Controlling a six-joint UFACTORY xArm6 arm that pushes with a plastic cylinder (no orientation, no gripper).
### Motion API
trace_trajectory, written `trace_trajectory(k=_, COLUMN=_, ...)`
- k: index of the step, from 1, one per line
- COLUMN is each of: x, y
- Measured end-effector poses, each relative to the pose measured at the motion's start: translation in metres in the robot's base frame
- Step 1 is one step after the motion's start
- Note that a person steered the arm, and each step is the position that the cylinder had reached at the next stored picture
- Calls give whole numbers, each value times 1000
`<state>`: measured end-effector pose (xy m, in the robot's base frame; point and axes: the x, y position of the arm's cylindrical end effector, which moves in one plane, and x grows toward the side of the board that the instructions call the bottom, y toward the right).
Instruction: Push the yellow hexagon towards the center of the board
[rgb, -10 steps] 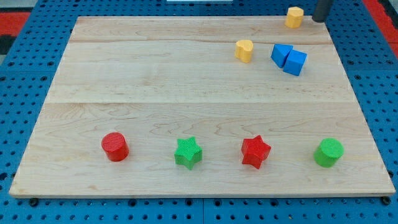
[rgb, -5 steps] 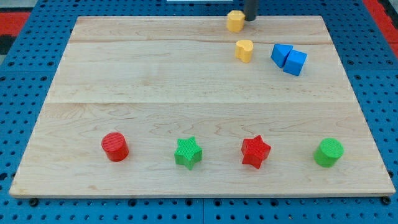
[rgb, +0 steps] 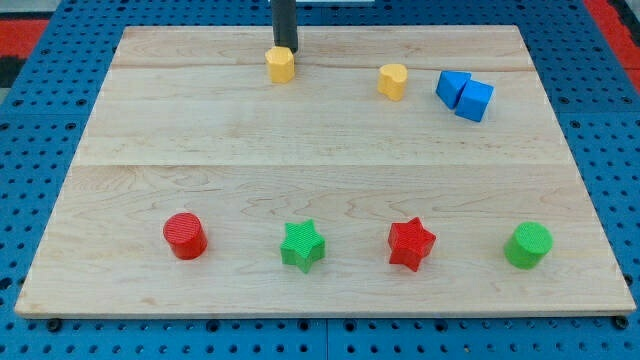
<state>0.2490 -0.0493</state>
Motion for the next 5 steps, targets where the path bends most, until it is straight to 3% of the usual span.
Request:
trace_trajectory(k=3, x=45, y=-70)
trace_trajectory(k=4, x=50, y=-66)
trace_trajectory(k=5, x=50, y=-18)
